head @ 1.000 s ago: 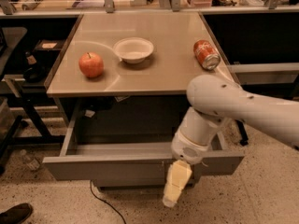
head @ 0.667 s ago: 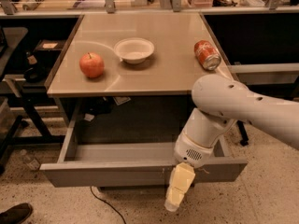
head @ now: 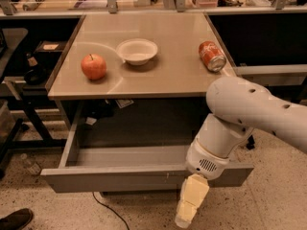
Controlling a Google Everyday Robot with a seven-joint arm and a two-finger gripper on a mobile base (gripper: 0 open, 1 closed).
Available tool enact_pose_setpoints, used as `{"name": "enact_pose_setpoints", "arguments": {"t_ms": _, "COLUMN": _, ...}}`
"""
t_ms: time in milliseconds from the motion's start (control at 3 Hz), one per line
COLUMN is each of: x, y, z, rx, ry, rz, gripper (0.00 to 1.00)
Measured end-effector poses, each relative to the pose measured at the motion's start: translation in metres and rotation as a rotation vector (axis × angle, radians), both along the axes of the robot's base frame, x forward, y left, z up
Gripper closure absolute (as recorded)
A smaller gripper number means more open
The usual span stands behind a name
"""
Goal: Open top drawer
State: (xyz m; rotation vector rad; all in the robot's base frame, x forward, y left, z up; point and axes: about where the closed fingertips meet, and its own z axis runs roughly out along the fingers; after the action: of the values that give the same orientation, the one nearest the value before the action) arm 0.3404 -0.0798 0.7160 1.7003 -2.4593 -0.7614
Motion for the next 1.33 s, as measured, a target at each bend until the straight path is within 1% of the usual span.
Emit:
{"name": "enact_pose_setpoints", "arguments": {"t_ms": 333, "x": 0.033, "y": -0.013, "z": 0.030, "rx": 0.012, "ry": -0.094, "rz": -0.025, "gripper": 0.00}}
{"name": "enact_pose_setpoints", "arguments": {"t_ms": 667, "x": 0.036, "y": -0.009, "z": 0.019, "rx": 0.003, "ry": -0.083, "rz": -0.019, "gripper": 0.00}}
{"name": "enact_pose_setpoints", "arguments": {"t_ms": 1000, "x": 0.033, "y": -0.006, "z": -0.010, "rx": -0.010, "ry": -0.028, "rz": -0.018, "gripper": 0.00}}
{"name": "enact_pose_setpoints", "arguments": {"t_ms": 1333, "x": 0.033, "y": -0.001, "z": -0.032, "rx": -0.021, "ry": 0.004, "rz": -0.002, "gripper": 0.00}}
